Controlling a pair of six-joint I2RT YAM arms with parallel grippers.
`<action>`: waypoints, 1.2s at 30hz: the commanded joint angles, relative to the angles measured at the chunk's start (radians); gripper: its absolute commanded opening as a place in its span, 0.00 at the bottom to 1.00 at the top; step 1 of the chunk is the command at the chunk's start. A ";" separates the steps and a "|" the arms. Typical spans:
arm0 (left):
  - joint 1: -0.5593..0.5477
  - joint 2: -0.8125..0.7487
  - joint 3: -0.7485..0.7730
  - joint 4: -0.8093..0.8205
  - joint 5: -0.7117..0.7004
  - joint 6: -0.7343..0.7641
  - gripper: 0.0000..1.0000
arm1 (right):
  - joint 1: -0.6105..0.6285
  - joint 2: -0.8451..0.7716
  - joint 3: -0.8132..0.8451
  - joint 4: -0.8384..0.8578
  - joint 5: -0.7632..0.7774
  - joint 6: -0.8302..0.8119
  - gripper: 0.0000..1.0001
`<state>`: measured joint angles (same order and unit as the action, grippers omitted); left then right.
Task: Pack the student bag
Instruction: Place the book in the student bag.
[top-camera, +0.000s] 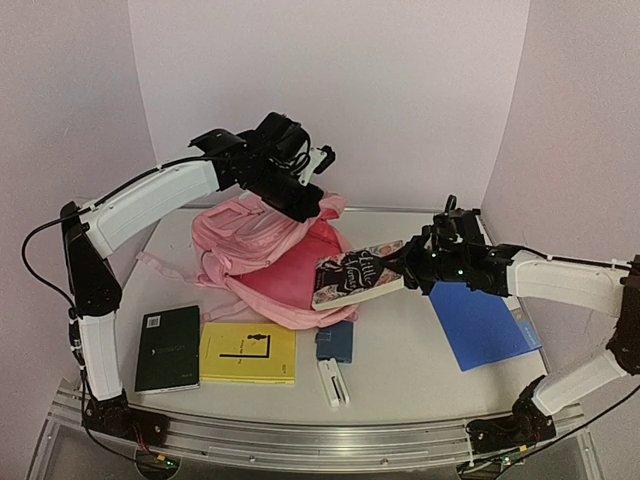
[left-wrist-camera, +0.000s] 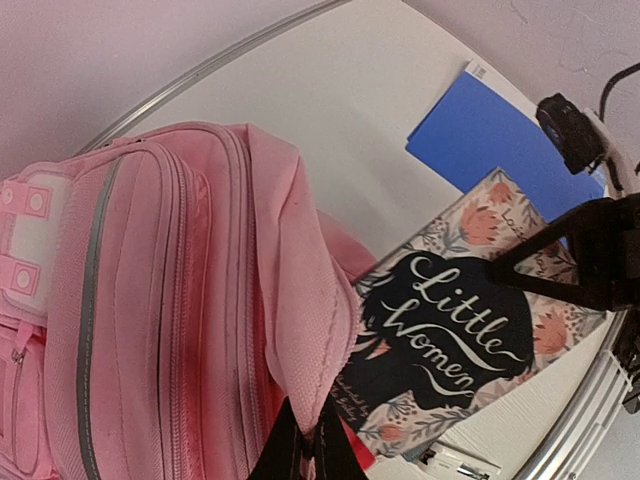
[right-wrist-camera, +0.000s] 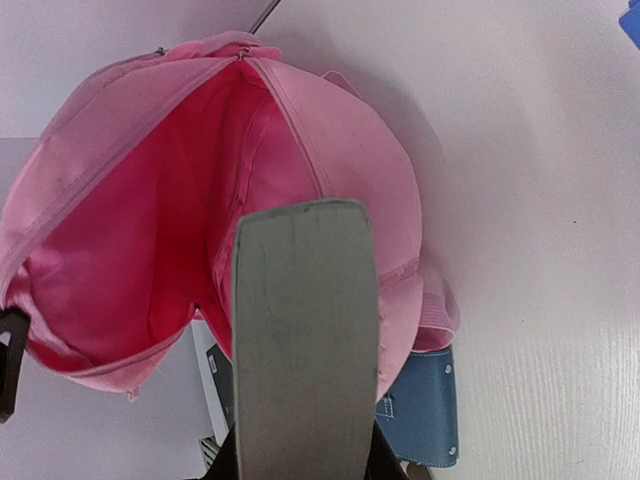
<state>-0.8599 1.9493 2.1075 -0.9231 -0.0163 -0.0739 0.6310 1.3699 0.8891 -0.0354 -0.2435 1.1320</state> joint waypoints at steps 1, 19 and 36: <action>-0.004 -0.061 0.057 0.080 0.091 -0.012 0.00 | 0.011 0.072 0.095 0.316 0.030 0.116 0.00; 0.004 -0.087 0.022 0.132 0.121 -0.096 0.00 | 0.104 0.613 0.469 0.725 0.224 0.285 0.00; 0.103 -0.153 -0.127 0.231 0.187 -0.267 0.00 | 0.160 0.948 0.798 0.614 0.305 0.150 0.40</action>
<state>-0.7933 1.8949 1.9985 -0.8139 0.1602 -0.2909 0.7891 2.3579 1.6222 0.5445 0.0297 1.3537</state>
